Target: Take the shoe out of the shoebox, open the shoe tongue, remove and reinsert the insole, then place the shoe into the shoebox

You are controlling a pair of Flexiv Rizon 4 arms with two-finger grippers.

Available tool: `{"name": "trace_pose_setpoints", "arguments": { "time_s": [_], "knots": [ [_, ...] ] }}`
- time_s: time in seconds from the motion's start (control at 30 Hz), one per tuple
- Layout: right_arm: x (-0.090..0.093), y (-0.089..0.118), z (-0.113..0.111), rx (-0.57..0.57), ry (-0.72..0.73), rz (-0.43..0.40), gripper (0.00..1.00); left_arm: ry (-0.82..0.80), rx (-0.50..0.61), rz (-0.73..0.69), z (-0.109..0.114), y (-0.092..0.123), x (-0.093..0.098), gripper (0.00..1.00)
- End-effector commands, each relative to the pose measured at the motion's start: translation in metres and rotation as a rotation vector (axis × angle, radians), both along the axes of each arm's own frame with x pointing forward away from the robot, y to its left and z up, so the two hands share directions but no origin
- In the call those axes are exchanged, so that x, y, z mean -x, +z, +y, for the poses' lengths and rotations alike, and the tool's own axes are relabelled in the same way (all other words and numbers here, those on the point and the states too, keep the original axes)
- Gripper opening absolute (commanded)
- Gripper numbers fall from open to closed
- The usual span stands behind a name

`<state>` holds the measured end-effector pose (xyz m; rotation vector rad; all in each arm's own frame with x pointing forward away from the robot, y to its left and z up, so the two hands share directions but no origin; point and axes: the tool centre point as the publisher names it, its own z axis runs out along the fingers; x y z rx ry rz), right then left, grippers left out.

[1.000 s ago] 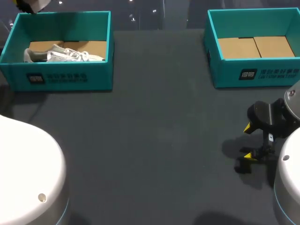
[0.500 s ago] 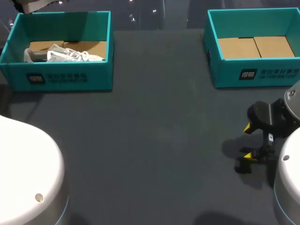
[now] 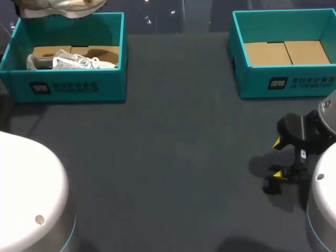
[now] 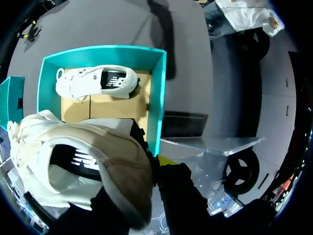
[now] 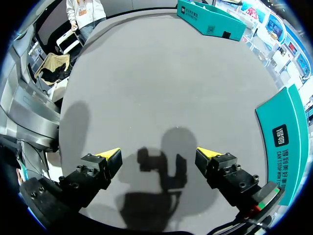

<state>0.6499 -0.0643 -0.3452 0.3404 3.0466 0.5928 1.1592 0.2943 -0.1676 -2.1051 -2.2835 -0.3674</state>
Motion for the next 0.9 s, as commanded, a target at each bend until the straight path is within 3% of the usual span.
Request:
{"name": "trace_pose_setpoints", "arguments": {
  "time_s": [0.03,0.27,0.6,0.73,0.9],
  "knots": [
    [0.002,0.001,0.0,0.001,-0.001,-0.003,1.0,-0.02,0.002,-0.009,-0.001,-0.015,-0.002,0.0],
    [0.002,0.001,0.0,0.001,-0.001,-0.003,1.0,-0.043,-0.012,0.046,0.002,-0.044,-0.005,0.0],
    [0.002,0.001,0.0,0.001,-0.001,-0.003,1.0,-0.043,-0.012,0.046,0.002,-0.044,-0.005,0.0],
    [0.002,0.001,0.0,0.001,-0.001,-0.003,1.0,-0.035,-0.004,0.101,-0.003,-0.074,-0.013,0.0],
    [0.002,0.001,0.0,0.001,-0.001,-0.003,1.0,-0.035,0.005,0.139,0.0,-0.096,-0.015,0.0]
  ]
}}
